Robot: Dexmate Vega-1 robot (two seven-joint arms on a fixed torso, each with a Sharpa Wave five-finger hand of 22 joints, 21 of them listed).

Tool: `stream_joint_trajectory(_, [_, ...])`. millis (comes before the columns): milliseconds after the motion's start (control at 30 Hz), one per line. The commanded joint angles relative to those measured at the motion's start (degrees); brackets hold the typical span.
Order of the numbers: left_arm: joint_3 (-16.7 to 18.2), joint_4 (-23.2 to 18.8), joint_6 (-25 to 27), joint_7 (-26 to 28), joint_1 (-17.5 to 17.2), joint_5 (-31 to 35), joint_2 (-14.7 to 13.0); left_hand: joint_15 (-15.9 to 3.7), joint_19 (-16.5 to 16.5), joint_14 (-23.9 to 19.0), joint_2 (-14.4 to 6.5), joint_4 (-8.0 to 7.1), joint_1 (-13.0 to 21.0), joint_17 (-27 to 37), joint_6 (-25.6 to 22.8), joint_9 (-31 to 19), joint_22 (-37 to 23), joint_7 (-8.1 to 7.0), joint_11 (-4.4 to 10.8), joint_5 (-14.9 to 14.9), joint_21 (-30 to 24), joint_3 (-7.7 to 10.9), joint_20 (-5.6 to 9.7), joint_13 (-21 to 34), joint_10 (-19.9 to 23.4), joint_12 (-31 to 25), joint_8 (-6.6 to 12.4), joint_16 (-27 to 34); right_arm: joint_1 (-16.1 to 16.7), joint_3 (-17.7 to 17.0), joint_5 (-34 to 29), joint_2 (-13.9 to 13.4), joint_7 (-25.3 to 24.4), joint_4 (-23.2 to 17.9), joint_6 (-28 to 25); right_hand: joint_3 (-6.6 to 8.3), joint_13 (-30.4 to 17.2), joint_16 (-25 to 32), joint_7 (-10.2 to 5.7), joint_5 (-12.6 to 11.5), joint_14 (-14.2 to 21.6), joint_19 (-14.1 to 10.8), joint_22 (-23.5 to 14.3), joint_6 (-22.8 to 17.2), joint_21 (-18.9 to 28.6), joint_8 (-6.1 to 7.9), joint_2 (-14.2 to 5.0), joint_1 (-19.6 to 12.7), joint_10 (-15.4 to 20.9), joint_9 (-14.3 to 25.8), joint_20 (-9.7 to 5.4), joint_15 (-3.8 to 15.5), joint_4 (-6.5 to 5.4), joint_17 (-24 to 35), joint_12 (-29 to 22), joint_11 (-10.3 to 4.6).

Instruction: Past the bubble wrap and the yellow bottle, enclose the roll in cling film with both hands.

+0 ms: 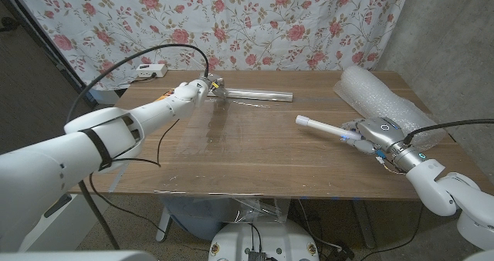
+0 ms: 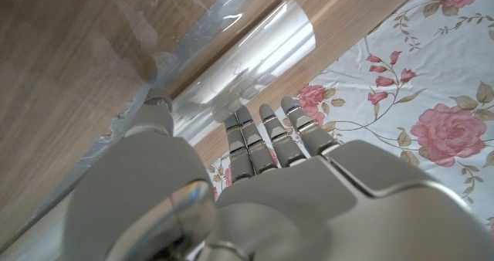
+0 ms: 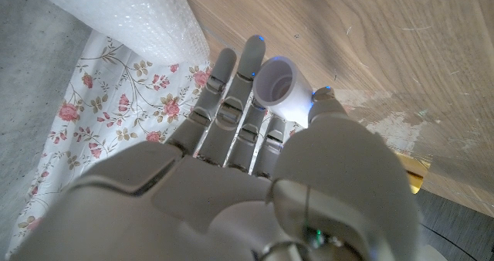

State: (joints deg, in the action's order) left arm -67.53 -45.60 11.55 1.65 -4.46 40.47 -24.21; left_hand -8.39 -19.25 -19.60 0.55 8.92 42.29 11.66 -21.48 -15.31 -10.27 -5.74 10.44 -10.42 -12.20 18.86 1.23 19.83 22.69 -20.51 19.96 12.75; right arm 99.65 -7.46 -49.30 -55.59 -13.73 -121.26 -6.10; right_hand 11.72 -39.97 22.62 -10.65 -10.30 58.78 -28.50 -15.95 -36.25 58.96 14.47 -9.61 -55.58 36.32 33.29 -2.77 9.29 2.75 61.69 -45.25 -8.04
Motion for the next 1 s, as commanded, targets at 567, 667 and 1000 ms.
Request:
stream_joint_trajectory(567, [-3.26,9.48,-4.13,0.21,2.65,-5.14,4.15,-0.20,-4.67,-2.73,0.03,-0.64,-0.09,-0.39,0.21,-0.14,-0.26,0.45,0.02,-0.28,-1.47,-0.23,-1.81,0.67,0.76,0.40,0.31,0.50,0.04,0.84,0.08,-0.25,0.51,-0.48,-1.22,19.55,-0.41,-0.81,-1.16,-0.42,0.70,0.73,1.23,-1.98,2.01,-0.62,-0.85,-0.37,3.97,0.60,-6.92,3.89,-4.51,0.45,0.24,-3.38])
stream_joint_trajectory(667, [-3.39,8.78,-3.64,0.02,2.44,-5.31,3.83,-0.30,-6.64,-4.96,-0.07,-0.71,-0.24,-0.41,0.33,-0.16,-0.28,0.55,-0.15,-0.26,-2.01,-0.18,-2.77,0.89,1.20,0.40,0.34,1.08,0.00,0.99,0.09,-0.30,0.58,-0.55,-1.35,19.55,-0.45,-0.86,-1.17,-0.41,0.76,0.86,1.35,-2.04,2.14,-0.66,-0.85,-0.34,4.03,0.61,-6.91,3.90,-4.50,0.46,0.25,-3.38])
stream_joint_trajectory(1000, [-2.76,7.51,-4.01,-0.90,1.79,-6.99,2.98,-2.28,-17.36,-11.95,-0.33,-0.67,-0.44,-0.44,0.68,-0.39,-0.33,-0.16,0.30,-0.01,-5.15,0.15,-6.39,2.07,3.59,-0.18,0.59,2.19,0.05,1.26,-0.11,-0.47,0.34,-0.84,-1.65,19.59,-0.69,-1.09,-1.18,-0.41,0.85,1.18,2.02,-2.18,2.93,-0.86,-0.82,-0.22,4.15,0.69,-6.90,3.89,-4.42,0.67,0.39,-3.37])
